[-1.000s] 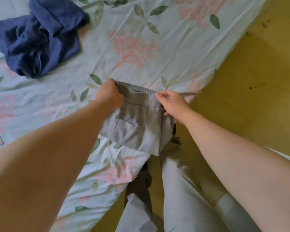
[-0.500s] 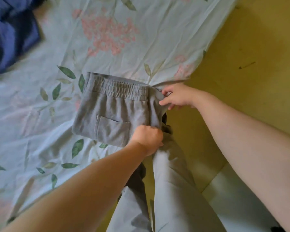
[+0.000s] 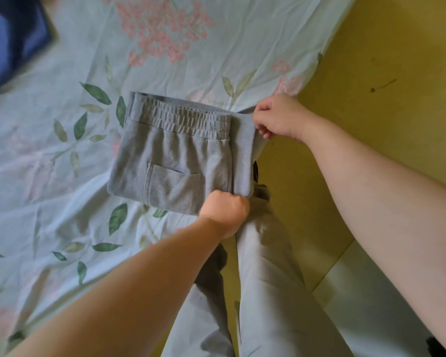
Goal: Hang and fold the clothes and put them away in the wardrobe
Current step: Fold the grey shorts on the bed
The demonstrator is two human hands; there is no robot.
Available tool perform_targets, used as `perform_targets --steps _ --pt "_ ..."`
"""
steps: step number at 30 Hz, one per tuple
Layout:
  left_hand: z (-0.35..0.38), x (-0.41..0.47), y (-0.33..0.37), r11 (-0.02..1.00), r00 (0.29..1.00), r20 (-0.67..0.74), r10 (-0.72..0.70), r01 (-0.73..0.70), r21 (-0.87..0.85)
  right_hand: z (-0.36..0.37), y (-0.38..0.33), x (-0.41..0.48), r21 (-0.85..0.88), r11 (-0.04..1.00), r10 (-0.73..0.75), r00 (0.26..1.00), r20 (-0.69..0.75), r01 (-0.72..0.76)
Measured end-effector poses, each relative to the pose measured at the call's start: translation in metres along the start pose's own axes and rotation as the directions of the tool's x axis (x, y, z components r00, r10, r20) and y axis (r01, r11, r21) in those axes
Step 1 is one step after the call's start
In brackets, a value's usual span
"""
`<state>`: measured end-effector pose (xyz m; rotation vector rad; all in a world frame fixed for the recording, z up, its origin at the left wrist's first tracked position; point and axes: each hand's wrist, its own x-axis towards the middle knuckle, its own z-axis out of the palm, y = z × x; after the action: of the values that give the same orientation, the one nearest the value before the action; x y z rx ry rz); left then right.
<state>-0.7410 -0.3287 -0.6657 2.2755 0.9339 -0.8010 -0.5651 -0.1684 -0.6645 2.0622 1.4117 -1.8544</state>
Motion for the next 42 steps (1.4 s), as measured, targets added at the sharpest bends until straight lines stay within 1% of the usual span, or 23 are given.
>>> perform_targets --steps 4,8,10,14,16,18,20,22,23,25,26,28,30,32,33,34,35,36,37,38,39,41,42 --pt "0.013 -0.001 -0.003 0.999 0.999 -0.048 0.017 -0.020 -0.050 0.014 0.014 0.003 0.096 0.995 0.028 0.994 -0.104 -0.018" --pt "0.015 0.004 -0.003 0.997 0.995 -0.068 0.078 -0.077 0.013 0.025 0.023 0.009 0.065 0.997 -0.016 0.967 -0.255 0.033" --pt "0.015 0.006 -0.005 0.993 0.992 -0.064 0.108 -0.105 0.046 0.027 0.022 0.012 0.092 0.995 -0.005 0.957 -0.290 0.033" --pt "0.015 0.008 -0.009 0.988 0.988 -0.058 0.147 -0.143 0.055 0.029 0.008 0.013 0.267 0.963 0.034 0.965 -0.259 0.038" --pt "0.015 0.009 -0.010 0.987 0.987 -0.059 0.152 -0.149 0.055 0.028 0.002 0.011 0.287 0.957 0.010 0.980 -0.201 0.049" --pt "0.015 0.008 -0.010 0.986 0.985 -0.061 0.164 -0.161 0.050 0.023 -0.001 0.007 0.248 0.967 -0.034 0.992 -0.125 0.064" --pt "0.014 0.006 -0.009 0.982 0.982 -0.055 0.180 -0.177 0.061 0.016 0.000 0.006 0.092 0.989 -0.112 0.993 -0.022 0.113" --pt "0.012 0.004 -0.010 0.978 0.974 -0.098 0.202 -0.195 0.079 0.012 -0.002 0.007 0.005 0.981 -0.193 0.981 0.008 0.193" --pt "0.011 0.004 -0.011 0.977 0.970 -0.128 0.207 -0.198 0.083 0.011 -0.002 0.008 0.041 0.976 -0.215 0.977 -0.006 0.215" --pt "0.012 0.007 -0.012 0.977 0.975 -0.091 0.205 -0.197 0.083 0.014 -0.001 0.011 0.146 0.963 -0.221 0.974 -0.052 0.226" --pt "0.013 0.009 -0.011 0.979 0.980 -0.041 0.193 -0.190 0.077 0.016 0.000 0.013 0.116 0.968 -0.217 0.973 -0.075 0.225" --pt "0.010 0.014 -0.009 0.987 0.988 0.062 0.144 -0.148 0.063 0.022 0.005 0.017 -0.099 0.974 -0.217 0.968 -0.124 0.206" --pt "0.000 0.019 -0.009 0.996 0.991 0.097 0.087 -0.087 0.001 0.026 0.010 0.019 -0.204 0.961 -0.227 0.952 -0.205 0.185" --pt "-0.020 0.020 -0.019 0.987 0.998 0.000 0.062 -0.062 -0.150 0.026 0.009 0.019 -0.222 0.958 -0.239 0.935 -0.262 0.183" --pt "-0.034 0.018 -0.029 0.973 0.989 -0.144 0.046 -0.077 -0.217 0.027 0.008 0.018 -0.235 0.955 -0.240 0.934 -0.264 0.179" --pt "-0.049 0.016 -0.042 0.963 0.946 -0.325 0.007 -0.094 -0.252 0.028 0.005 0.018 -0.247 0.952 -0.241 0.938 -0.251 0.178" --pt "-0.063 0.012 -0.060 0.958 0.873 -0.485 -0.055 -0.091 -0.273 0.030 0.002 0.016 -0.252 0.950 -0.241 0.944 -0.224 0.182" --pt "-0.076 0.009 -0.081 0.952 0.804 -0.582 -0.122 -0.070 -0.296 0.031 -0.003 0.014 -0.245 0.951 -0.235 0.955 -0.182 0.187" --pt "-0.088 0.007 -0.103 0.951 0.771 -0.613 -0.174 -0.029 -0.307 0.033 -0.007 0.012 -0.231 0.954 -0.226 0.966 -0.129 0.192" --pt "-0.098 0.006 -0.127 0.953 0.775 -0.594 -0.216 0.035 -0.301 0.035 -0.011 0.011 -0.234 0.953 -0.216 0.973 -0.075 0.194" --pt "-0.106 0.006 -0.149 0.954 0.811 -0.527 -0.254 0.120 -0.274 0.037 -0.015 0.012 -0.271 0.943 -0.207 0.978 -0.025 0.193" --pt "-0.116 0.008 -0.185 0.951 0.904 -0.301 -0.303 0.269 -0.150 0.039 -0.023 0.014 -0.403 0.898 -0.175 0.983 0.045 0.178" --pt "-0.118 0.009 -0.198 0.946 0.924 -0.204 -0.323 0.312 -0.084 0.040 -0.028 0.016 -0.471 0.864 -0.163 0.984 0.067 0.175"
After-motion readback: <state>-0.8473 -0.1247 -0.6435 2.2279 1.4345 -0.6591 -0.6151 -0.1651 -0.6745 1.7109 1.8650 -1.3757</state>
